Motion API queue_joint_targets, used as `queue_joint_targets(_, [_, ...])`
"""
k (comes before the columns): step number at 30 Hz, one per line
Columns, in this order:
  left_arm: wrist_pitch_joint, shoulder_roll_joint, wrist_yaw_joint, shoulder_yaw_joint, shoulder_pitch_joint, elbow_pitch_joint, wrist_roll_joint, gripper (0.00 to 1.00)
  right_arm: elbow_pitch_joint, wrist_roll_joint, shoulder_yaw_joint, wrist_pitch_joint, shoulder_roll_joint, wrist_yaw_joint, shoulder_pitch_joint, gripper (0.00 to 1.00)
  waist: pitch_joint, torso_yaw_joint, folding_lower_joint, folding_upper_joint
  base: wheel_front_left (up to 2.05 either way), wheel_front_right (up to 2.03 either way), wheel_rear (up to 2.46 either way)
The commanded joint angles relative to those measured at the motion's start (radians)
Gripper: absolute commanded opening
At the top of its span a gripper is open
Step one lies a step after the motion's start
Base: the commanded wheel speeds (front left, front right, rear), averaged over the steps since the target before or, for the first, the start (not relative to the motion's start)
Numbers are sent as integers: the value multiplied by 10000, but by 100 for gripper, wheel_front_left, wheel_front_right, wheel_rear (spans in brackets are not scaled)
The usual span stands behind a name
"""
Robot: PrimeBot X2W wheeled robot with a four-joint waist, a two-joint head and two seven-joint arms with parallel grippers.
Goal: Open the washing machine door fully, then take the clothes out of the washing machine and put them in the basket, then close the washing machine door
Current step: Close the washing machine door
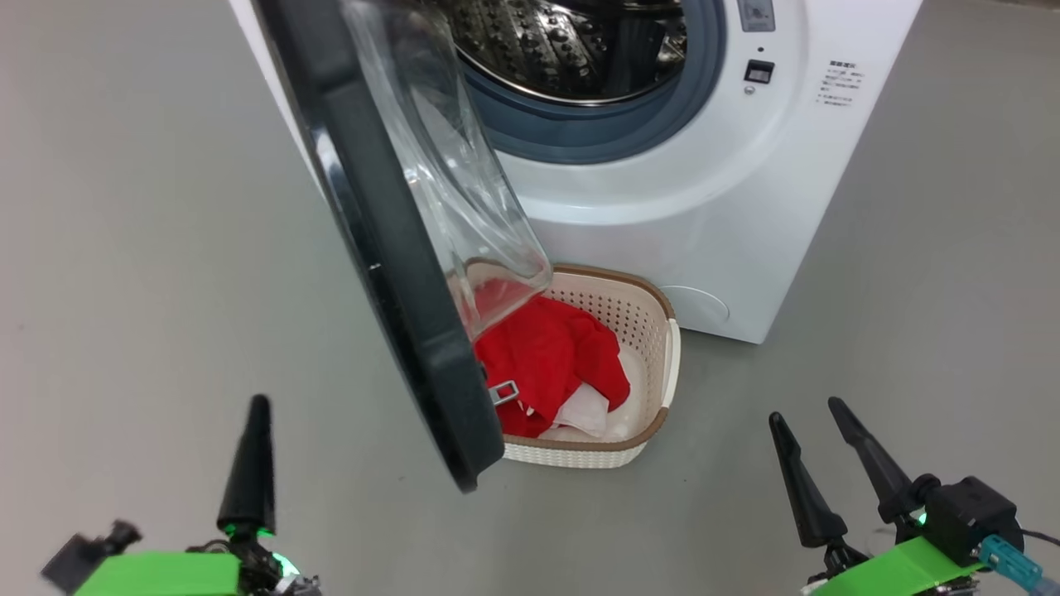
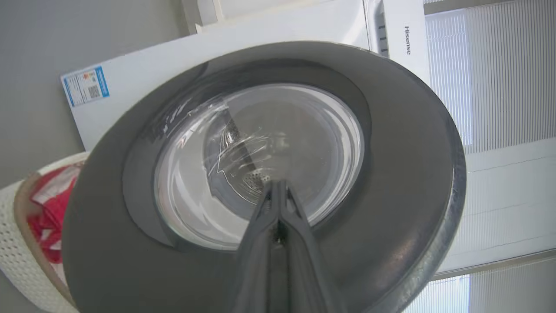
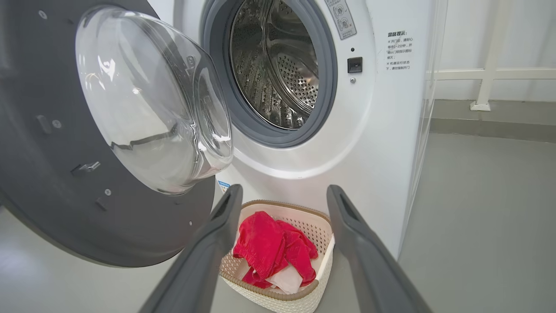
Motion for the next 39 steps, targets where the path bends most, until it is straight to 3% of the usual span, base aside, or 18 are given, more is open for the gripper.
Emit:
queue_joint_targets(1, [620, 304, -55, 318, -360, -405, -777, 0, -271, -31, 168, -63, -54, 73, -452, 100, 104, -131, 0, 0, 0, 0, 0])
queue_joint_targets(4, [2742, 719, -56, 261, -337, -387, -2100, 0, -288, -26, 137, -63, -60, 73, -503, 100, 204, -270, 0, 0, 0, 0, 0])
queue_joint_targets(7, [4291, 980, -56, 301, -336, -286, -2409, 0, -290, -24, 122, -63, -66, 73, -552, 100, 288, -400, 0, 0, 0, 0, 0])
queue_joint_targets(11, [5728, 1030, -56, 382, -376, -365, -2324, 0, -305, -19, 106, -63, -82, 73, -622, 100, 410, -561, 0, 0, 0, 0, 0])
queue_joint_targets(16, [6626, 761, -57, 516, -483, -536, -1973, 0, -330, -19, 85, -63, -99, 73, -717, 100, 587, -741, 0, 0, 0, 0, 0])
queue_joint_targets(24, [7000, 347, -57, 319, -883, -593, -1265, 0, -342, 3, 96, -63, -34, 73, -933, 100, 905, -1273, 0, 0, 0, 0, 0])
queue_joint_targets(39, [5498, 120, -57, -683, -3276, 231, -178, 0, -406, 33, 27, -63, 226, 73, -1433, 100, 1730, -2709, 0, 0, 0, 0, 0])
